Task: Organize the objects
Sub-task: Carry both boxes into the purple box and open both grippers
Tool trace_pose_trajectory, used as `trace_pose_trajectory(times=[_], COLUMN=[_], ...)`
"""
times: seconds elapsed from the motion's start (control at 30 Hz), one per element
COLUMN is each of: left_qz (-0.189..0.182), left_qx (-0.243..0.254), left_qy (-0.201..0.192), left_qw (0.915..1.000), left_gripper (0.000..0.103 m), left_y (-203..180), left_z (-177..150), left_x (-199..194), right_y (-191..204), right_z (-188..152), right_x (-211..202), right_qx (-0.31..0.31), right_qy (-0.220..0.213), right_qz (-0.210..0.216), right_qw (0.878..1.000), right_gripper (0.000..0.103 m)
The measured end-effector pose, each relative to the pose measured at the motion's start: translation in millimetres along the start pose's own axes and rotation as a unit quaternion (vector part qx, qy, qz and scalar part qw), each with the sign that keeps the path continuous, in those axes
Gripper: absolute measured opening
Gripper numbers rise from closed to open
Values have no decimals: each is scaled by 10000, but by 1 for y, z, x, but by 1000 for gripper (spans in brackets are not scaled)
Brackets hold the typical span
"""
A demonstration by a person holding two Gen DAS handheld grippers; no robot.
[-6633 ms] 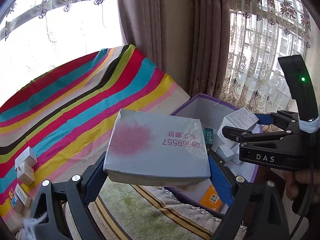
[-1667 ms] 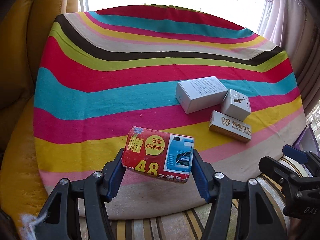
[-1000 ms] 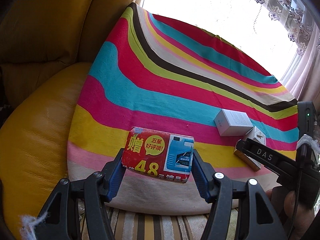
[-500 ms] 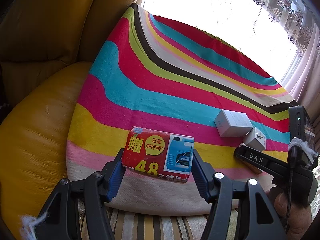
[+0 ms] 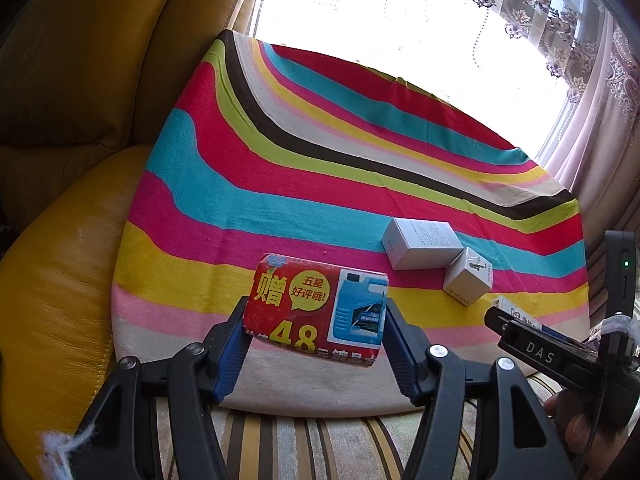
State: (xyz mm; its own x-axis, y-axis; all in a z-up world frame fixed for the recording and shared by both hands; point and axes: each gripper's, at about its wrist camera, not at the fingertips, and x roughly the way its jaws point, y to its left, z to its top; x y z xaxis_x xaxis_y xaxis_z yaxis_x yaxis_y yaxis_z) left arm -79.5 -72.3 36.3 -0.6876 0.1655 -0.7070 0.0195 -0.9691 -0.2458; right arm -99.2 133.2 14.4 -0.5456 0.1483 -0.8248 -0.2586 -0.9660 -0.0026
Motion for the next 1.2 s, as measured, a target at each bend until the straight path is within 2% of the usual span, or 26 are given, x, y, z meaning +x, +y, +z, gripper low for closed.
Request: trace_pose_trajectory(times=[0.23,0.63,0.93,1.2], left_qz=[-262,-723,-1159,-1610], left_qx=[349,950,1413,1813], left_qy=[66,279,485,678], left_qw=[9990,9925,9820,9678], left_gripper=[63,63,63,63], left_y=[-40,-114,-169,-216], left_z=[-9,-32,-52,-68], left_x=[-1,-3,-2,0], right_y=[-35,-101,-163,-215], right_z=[-8,-24,-37,-51], right_x=[-20,-47,-60,-71], right_qx=[36,294,669,906], right_qy=[-279,-440,-457,-457], right_qz=[-90,-198,-329,-418], right_qw=[9996,9984,9962,9940], right_gripper=[86,86,86,86])
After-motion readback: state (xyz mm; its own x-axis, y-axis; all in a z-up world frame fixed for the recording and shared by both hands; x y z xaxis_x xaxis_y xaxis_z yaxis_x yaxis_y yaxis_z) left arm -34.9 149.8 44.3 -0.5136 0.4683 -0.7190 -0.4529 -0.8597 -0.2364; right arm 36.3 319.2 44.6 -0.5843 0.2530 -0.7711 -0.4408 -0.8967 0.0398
